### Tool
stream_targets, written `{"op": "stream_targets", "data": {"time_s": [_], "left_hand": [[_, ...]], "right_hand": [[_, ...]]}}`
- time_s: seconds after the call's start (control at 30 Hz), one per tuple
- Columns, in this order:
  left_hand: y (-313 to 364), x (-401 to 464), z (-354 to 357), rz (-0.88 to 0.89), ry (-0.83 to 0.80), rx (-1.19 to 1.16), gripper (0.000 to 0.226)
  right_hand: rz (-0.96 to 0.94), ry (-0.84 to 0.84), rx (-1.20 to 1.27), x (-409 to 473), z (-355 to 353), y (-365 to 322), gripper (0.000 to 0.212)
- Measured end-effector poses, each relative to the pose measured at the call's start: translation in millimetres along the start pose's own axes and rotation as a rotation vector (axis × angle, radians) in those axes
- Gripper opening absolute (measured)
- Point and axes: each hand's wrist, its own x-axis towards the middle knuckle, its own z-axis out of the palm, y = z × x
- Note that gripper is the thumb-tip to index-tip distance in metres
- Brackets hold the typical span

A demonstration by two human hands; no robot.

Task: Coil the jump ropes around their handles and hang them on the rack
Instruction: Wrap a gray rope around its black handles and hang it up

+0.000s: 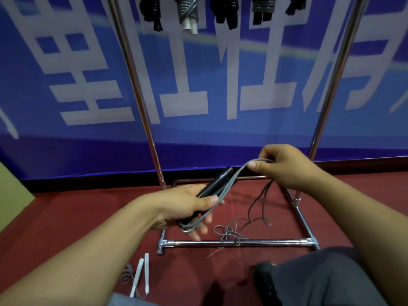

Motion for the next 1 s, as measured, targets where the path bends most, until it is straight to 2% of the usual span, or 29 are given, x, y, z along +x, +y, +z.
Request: {"op": "stream_targets", "data": {"time_s": [0.13, 0.27, 0.43, 0.63, 0.77, 0.87, 1.0], "left_hand": [[3, 0, 5, -0.071, -0.072, 0.018, 0.028], [7, 0, 13, -0.12, -0.171, 0.089, 0.029], [16, -2, 22, -0.108, -0.301, 0.142, 0.037], [22, -2, 30, -0.022, -0.309, 0.248, 0.037], [23, 0, 36, 0.026, -0.337, 0.16, 0.032], [26, 1, 38, 0.067, -0.362, 0.097, 0.026], [31, 1, 42, 0.075, -0.345, 0.052, 0.023]], "right_hand": [[-0.115, 0.105, 0.038, -2, 7, -9, 0.027], [-0.152, 0.136, 0.072, -1, 19, -15, 0.026], [-0.067, 0.103, 0.169, 1, 28, -22, 0.032], [0.039, 0.076, 0.33, 4, 27, -17, 0.043], [0.046, 0.083, 0.422, 3, 26, -16, 0.053], [0.067, 0.096, 0.457, 7, 25, -13, 0.047], [0.091, 0.122, 0.468, 13, 23, -7, 0.027]]}}
